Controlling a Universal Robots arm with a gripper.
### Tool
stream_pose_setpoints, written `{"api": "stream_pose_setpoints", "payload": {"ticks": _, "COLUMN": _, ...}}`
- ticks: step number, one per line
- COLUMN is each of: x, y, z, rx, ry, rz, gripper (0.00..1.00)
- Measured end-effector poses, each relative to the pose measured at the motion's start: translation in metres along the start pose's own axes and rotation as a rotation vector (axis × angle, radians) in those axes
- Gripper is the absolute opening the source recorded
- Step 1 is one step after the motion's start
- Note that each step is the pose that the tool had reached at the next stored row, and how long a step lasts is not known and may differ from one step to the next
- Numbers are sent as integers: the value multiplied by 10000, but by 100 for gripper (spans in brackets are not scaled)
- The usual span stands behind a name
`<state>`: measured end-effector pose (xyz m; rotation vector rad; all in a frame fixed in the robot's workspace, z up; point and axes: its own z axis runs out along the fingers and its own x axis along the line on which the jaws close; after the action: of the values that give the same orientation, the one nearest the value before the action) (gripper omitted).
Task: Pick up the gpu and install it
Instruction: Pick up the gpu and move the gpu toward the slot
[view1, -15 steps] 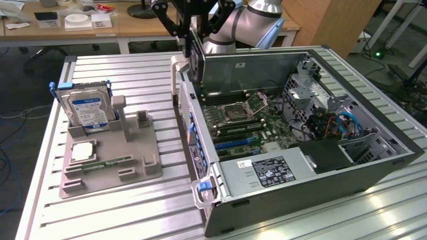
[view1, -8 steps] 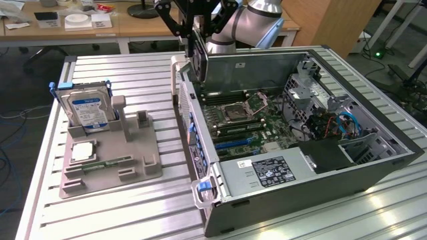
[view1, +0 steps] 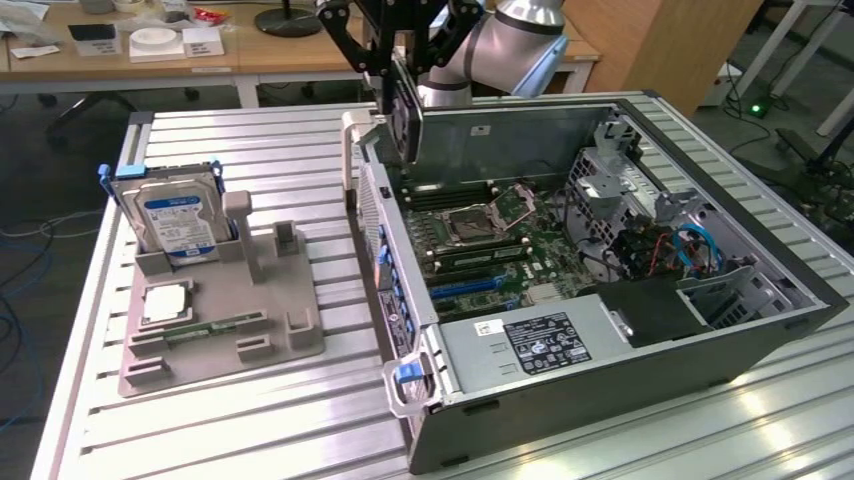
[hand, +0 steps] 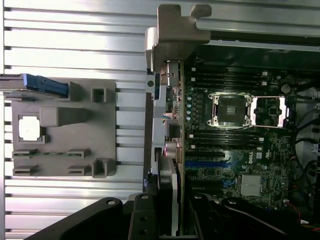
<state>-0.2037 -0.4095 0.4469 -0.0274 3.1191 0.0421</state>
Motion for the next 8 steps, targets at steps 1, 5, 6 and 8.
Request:
{"api": "stream_pose_setpoints", "payload": {"ticks": 1, "x": -9, "y": 0, "z": 0, "rx": 0, "ry": 0, "rz": 0, "gripper": 28}}
{"api": "stream_pose_setpoints", "payload": {"ticks": 5, "x": -39, "y": -1, "z": 1, "rx": 0, "ry": -1, "rz": 0, "gripper": 28}}
{"api": "stream_pose_setpoints", "payload": {"ticks": 6, "x": -47, "y": -1, "z": 1, "rx": 0, "ry": 0, "rz": 0, "gripper": 28}}
{"api": "stream_pose_setpoints", "payload": {"ticks": 8, "x": -64, "y": -1, "z": 2, "rx": 0, "ry": 0, "rz": 0, "gripper": 28}}
